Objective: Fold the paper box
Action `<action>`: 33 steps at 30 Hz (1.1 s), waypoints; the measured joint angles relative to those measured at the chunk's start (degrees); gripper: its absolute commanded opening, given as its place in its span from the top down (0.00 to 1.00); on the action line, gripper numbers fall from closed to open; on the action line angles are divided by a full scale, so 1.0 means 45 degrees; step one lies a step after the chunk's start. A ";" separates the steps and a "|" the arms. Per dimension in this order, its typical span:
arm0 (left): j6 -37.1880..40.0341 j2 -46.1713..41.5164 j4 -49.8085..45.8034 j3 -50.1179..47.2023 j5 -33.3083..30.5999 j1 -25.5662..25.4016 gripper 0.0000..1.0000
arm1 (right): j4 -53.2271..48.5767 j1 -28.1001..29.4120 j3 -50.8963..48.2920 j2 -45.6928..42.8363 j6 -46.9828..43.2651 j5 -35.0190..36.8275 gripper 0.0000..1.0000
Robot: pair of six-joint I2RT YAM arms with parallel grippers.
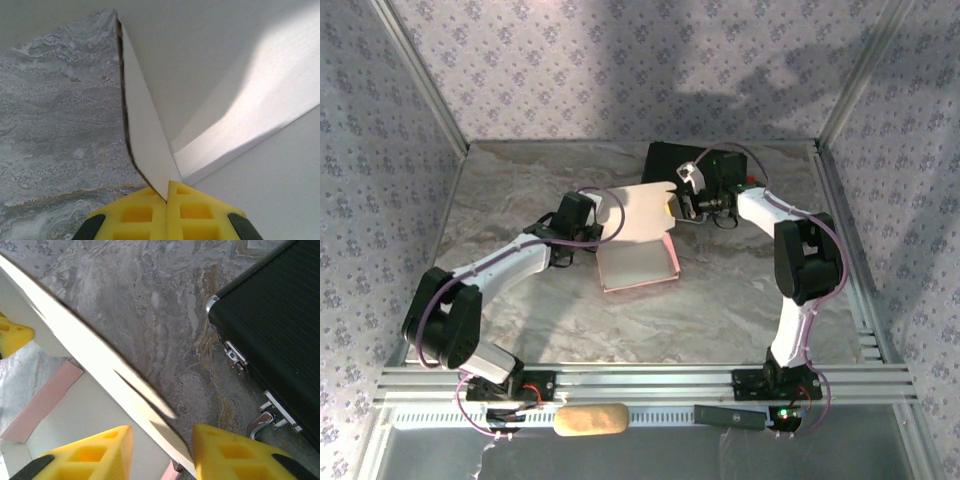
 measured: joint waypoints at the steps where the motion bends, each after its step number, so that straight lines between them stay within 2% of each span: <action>1: 0.0000 0.0015 -0.0019 0.0000 0.0005 0.0015 1.00 | -0.0078 0.0019 0.0000 0.0015 -0.0010 0.0063 0.74; 8: -0.0117 0.0083 -0.0121 0.0005 -0.0151 0.0053 1.00 | 0.0024 0.0296 -0.0238 -0.0097 0.0126 0.0782 0.88; 12: -0.0437 0.0083 -0.0131 0.0005 -0.0369 0.0015 1.00 | 0.0335 0.0724 -0.0850 -0.0719 0.0559 0.1632 0.99; 15: -0.0806 0.0083 -0.0189 0.0005 -0.0821 -0.0121 1.00 | 0.0661 0.1219 -0.1311 -0.1200 0.1234 0.2720 1.00; 21: -0.1855 0.0073 -0.0170 0.0000 -0.2050 -0.0787 1.00 | 0.2035 0.2215 -0.2681 -0.2268 0.3259 0.5455 1.00; 33: -0.3502 -0.0141 0.0228 -0.0447 -0.3308 -0.1064 1.00 | 0.3449 0.5712 -0.3555 -0.2837 0.6679 1.2988 1.00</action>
